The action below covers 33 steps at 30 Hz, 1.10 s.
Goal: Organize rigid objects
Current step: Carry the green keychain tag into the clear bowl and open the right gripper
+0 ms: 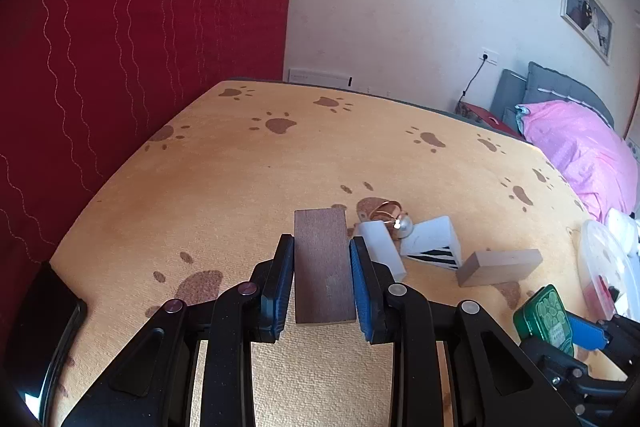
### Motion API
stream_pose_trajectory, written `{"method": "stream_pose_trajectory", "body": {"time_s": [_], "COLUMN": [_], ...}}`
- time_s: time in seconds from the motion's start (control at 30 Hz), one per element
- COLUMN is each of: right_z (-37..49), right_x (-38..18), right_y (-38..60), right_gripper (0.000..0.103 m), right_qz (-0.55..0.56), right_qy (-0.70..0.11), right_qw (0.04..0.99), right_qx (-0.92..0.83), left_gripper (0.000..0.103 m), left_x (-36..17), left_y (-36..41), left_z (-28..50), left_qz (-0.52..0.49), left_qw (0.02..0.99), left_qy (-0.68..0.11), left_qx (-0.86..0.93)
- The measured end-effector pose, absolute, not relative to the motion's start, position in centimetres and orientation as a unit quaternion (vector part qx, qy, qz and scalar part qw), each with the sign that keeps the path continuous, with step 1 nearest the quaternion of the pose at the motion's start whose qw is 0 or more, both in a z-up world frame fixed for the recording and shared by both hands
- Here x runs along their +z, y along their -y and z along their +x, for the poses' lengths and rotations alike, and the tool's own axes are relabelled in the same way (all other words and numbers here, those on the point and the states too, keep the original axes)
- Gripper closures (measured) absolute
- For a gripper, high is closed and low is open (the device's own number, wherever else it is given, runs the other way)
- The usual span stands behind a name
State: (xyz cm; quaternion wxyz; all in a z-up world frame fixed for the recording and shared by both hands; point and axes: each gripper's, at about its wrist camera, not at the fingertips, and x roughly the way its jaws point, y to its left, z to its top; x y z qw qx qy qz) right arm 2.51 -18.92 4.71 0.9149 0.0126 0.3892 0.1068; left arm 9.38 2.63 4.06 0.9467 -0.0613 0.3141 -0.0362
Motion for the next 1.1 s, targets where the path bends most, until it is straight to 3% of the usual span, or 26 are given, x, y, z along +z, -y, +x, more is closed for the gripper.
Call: {"method": "stream_pose_trajectory", "body": {"time_s": [1.1], "right_z": [-1.3], "right_x": [6.9], "right_y": [29.7], "right_gripper": [0.056], "right_qz": [0.088], "right_qy": [-0.34], "right_qw": [0.936], "right_qx": [0.008], "left_gripper": [0.075], "left_x": [4.6], "left_y": [2.0], "left_z": [5.8], "left_qz": [-0.028], "left_qw": [0.943], "left_qy": [-0.317], "left_qx": [-0.096]}}
